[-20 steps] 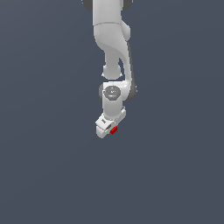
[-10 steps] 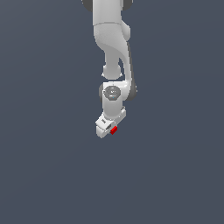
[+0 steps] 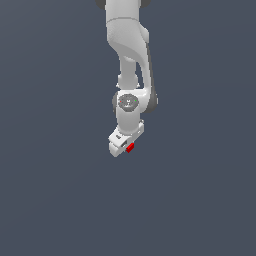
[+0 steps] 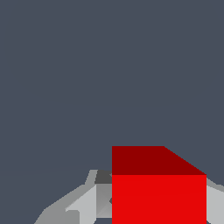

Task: Pick up the red cube and move it to a goal position.

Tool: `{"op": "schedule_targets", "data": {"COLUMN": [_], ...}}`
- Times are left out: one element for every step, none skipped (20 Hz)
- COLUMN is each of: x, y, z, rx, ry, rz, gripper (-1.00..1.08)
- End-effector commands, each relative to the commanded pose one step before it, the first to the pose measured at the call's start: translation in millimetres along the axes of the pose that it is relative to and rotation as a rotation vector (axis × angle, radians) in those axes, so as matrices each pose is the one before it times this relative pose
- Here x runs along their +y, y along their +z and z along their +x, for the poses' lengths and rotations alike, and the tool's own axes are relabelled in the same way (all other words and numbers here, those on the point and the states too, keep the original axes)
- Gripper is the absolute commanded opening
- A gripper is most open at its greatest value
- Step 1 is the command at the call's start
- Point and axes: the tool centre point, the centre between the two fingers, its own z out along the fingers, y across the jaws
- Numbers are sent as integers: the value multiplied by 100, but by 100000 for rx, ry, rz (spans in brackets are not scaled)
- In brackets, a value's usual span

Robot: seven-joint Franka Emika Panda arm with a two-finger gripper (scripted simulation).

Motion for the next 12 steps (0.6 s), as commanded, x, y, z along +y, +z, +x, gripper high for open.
{"op": "schedule_targets", "data": {"x": [336, 152, 165, 177, 173, 201, 214, 225, 229, 243, 249, 252], "y": [-1388, -652, -704, -755, -804, -855, -904, -948, -984, -1010, -1030, -1032], "z": [308, 132, 143, 155, 183, 178, 189, 200, 215, 217, 223, 225], "rx": [99, 0, 0, 0, 36, 0, 0, 0, 33, 0, 0, 0], "ry": [-27, 0, 0, 0, -46, 0, 0, 0, -22, 0, 0, 0], "rz": [-98, 0, 0, 0, 38, 0, 0, 0, 29, 0, 0, 0], "gripper": [-100, -100, -100, -100, -100, -100, -100, -100, -100, -100, -100, -100]}}
